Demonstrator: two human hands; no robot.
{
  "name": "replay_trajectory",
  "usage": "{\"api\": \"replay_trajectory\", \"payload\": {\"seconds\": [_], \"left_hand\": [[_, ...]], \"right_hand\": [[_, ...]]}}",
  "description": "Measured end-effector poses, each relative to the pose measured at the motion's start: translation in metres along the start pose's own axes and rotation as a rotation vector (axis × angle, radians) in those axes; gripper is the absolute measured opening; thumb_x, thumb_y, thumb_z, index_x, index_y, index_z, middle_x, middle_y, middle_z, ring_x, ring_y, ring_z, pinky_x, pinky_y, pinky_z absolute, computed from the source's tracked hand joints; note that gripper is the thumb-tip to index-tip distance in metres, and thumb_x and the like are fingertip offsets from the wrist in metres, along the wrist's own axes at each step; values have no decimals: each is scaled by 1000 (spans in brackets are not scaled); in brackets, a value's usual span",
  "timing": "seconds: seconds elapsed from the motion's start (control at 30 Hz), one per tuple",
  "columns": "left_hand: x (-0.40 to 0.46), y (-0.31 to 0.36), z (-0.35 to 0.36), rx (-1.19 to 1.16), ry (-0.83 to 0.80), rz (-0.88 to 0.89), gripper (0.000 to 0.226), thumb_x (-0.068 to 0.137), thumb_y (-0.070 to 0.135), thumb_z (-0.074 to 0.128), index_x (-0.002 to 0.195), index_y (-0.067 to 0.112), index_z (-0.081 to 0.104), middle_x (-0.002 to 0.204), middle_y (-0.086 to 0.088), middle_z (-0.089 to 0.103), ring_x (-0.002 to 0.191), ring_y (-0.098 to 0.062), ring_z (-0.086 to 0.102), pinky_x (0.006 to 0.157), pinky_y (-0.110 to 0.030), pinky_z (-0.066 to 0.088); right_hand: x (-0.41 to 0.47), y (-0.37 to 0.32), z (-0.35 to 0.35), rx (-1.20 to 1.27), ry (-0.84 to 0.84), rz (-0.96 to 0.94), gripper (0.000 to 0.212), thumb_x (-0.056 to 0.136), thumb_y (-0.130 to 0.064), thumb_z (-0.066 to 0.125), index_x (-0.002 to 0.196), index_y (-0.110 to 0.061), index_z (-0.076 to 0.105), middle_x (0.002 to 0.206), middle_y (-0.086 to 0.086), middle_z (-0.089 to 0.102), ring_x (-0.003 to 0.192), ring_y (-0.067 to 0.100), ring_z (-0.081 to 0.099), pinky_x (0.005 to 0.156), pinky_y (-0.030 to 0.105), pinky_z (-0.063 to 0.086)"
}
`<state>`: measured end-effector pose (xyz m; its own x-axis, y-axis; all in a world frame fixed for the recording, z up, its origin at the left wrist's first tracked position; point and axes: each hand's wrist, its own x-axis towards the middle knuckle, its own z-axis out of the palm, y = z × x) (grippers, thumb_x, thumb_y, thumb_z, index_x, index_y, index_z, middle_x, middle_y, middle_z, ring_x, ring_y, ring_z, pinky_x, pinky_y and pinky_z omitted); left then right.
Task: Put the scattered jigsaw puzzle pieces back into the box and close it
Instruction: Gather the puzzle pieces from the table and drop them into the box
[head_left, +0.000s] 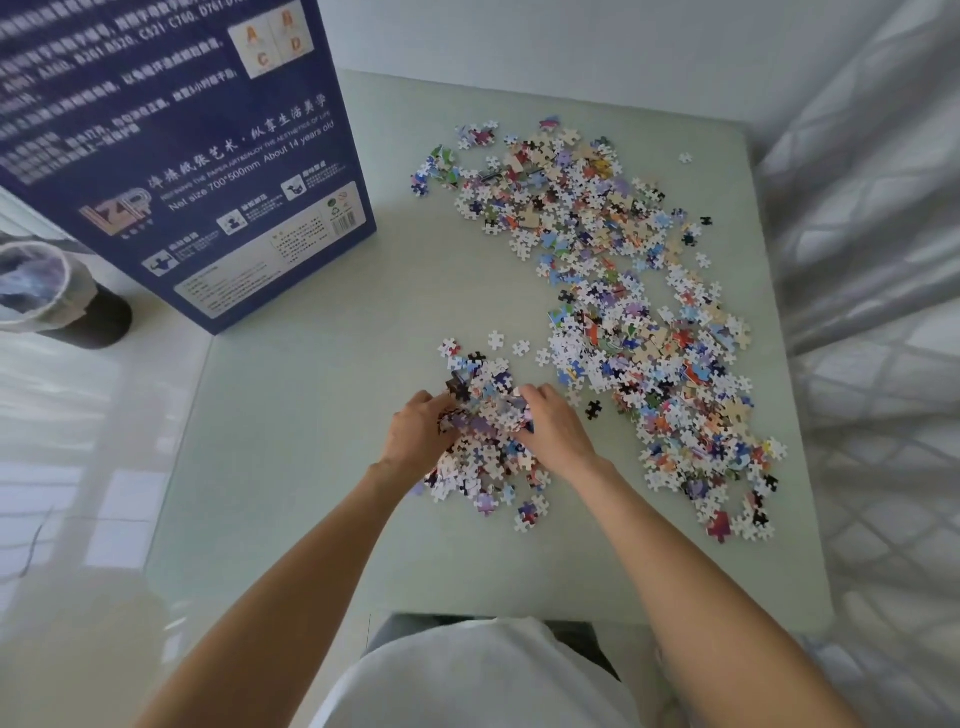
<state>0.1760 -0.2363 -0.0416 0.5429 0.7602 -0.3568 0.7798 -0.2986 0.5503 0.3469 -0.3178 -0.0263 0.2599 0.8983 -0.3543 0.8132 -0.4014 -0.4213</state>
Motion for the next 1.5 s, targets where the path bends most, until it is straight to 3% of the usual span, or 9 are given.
{"api": "replay_trajectory", "payload": {"seconds": [0.17,0.3,0.5,0.73,0.9,1.1,1.3,1.5], "left_hand": [[-11,-3,1,38,-6,-1,26,85,19,65,110,15,61,111,-9,53,88,-26,61,83,-32,51],[-19,-3,2,78,-4,18,28,84,19,67,110,10,60,116,-9,51,86,-28,62,83,-34,53],[-26,-1,-2,133,-6,61,28,85,6,62,112,15,62,104,-8,60,86,-28,62,78,-34,53],[-22,-5,-9,31,22,0,22,84,18,68,107,17,70,100,-5,67,86,-22,63,77,-27,49],[-21,-7,-18,-27,-14,-68,24,81,22,72,103,16,70,100,-4,67,88,-21,62,76,-27,47],[-17,-8,-37,-90,58,-43,12,80,19,72,92,16,72,92,-2,69,81,-18,64,73,-28,50],[-6,14,-95,-195,234,142,8,77,11,74,83,15,73,84,0,68,69,-12,65,69,-32,55],[-9,58,-242,-198,648,409,9,77,10,74,85,13,74,85,2,67,68,-5,62,65,-12,51]], "right_hand": [[-11,-4,1,6,-39,-11,62,79,-27,71,131,-11,41,124,11,45,112,22,47,95,28,41],[-17,-12,10,-77,-36,38,73,71,-38,76,129,-17,37,123,11,39,110,24,44,82,30,49],[-21,-20,16,-25,103,9,49,80,-21,71,122,-12,47,110,10,52,87,18,54,74,20,44],[-17,-14,12,146,199,45,36,84,-19,66,117,-7,60,109,7,56,95,18,55,87,19,42],[-15,-10,-2,270,236,126,33,84,-20,66,115,-9,63,110,6,60,92,13,52,82,15,36],[-16,0,-20,197,169,11,32,82,-24,68,110,-10,66,105,7,64,87,12,56,80,15,39],[5,-23,-65,220,101,-85,32,79,-25,69,108,-10,67,108,4,64,92,13,59,91,25,46],[39,-117,-184,492,200,-443,32,73,-26,70,105,-20,67,97,1,67,76,8,65,73,18,54]]}}
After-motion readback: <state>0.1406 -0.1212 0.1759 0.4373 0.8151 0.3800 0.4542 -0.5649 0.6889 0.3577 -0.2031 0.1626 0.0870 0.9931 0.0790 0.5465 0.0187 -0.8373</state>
